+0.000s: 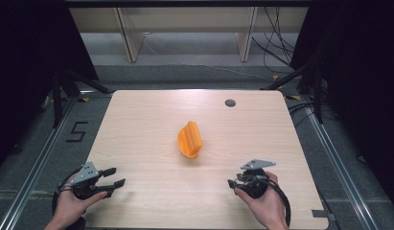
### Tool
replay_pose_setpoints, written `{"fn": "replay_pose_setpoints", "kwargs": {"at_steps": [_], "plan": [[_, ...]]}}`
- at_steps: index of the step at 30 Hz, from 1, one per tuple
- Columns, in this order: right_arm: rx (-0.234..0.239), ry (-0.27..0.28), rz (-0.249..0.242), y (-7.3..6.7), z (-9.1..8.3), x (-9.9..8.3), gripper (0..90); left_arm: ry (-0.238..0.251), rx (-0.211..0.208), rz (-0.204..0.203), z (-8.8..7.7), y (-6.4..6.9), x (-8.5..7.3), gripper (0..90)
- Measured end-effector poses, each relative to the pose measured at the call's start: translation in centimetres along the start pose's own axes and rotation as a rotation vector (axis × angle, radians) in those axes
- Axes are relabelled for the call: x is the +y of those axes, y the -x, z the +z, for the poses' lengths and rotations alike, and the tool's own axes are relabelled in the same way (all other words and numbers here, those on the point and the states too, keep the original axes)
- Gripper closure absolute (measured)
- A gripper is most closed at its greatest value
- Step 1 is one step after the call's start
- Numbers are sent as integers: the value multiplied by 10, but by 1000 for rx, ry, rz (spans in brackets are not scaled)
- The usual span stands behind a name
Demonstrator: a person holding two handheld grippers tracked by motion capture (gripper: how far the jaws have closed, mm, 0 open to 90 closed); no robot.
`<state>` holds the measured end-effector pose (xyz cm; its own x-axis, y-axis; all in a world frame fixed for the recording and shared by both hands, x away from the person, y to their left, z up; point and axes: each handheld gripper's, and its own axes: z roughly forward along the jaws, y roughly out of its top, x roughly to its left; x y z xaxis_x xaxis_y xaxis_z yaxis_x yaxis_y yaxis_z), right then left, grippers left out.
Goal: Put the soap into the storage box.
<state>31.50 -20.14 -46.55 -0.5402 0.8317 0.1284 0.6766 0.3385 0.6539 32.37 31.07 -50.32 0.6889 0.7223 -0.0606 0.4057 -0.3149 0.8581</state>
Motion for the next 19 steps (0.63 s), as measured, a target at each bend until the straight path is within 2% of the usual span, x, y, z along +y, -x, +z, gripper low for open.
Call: {"fn": "replay_pose_setpoints", "kwargs": {"at_steps": [1,2,3,4,5,7,8,9,10,11,12,13,14,15,16,17,18,19], "plan": [[1,15,23,1,-1,-7,568,4,0,-3,0,0,0,387],[-3,55,-16,5,-1,-12,568,8,0,-6,0,0,0,387],[2,65,15,5,-3,-16,568,18,-2,-19,0,1,0,387],[5,89,3,7,-4,-20,567,11,-2,-6,-1,0,1,387],[-1,109,1,9,-4,-22,566,25,-6,-35,0,1,0,387],[15,142,35,14,-5,-26,554,32,-10,-43,0,1,0,387],[9,141,49,15,-6,-26,550,36,-15,-46,0,1,0,387],[13,137,93,14,-7,-27,550,37,-19,-47,0,1,0,387],[14,155,106,16,-6,-28,544,32,-23,-39,-1,1,0,387],[-6,169,67,21,-5,-28,537,34,-30,-22,-1,0,1,387],[-3,179,83,23,-4,-29,530,36,-32,-25,-1,0,1,387],[4,183,140,21,-4,-30,522,39,-39,-26,0,0,1,387],[-1,191,101,26,-3,-31,518,32,-41,-19,-1,0,1,387],[-15,189,105,28,-4,-31,520,30,-43,-17,-1,0,1,386],[-13,195,140,27,-5,-32,520,36,-45,-18,0,0,1,386],[-13,212,129,29,-5,-32,519,31,-44,-10,0,0,1,386],[-8,216,153,28,-5,-32,520,29,-42,-14,0,1,1,386],[-30,213,136,29,-6,-33,523,28,-52,-15,0,0,2,386]]}}
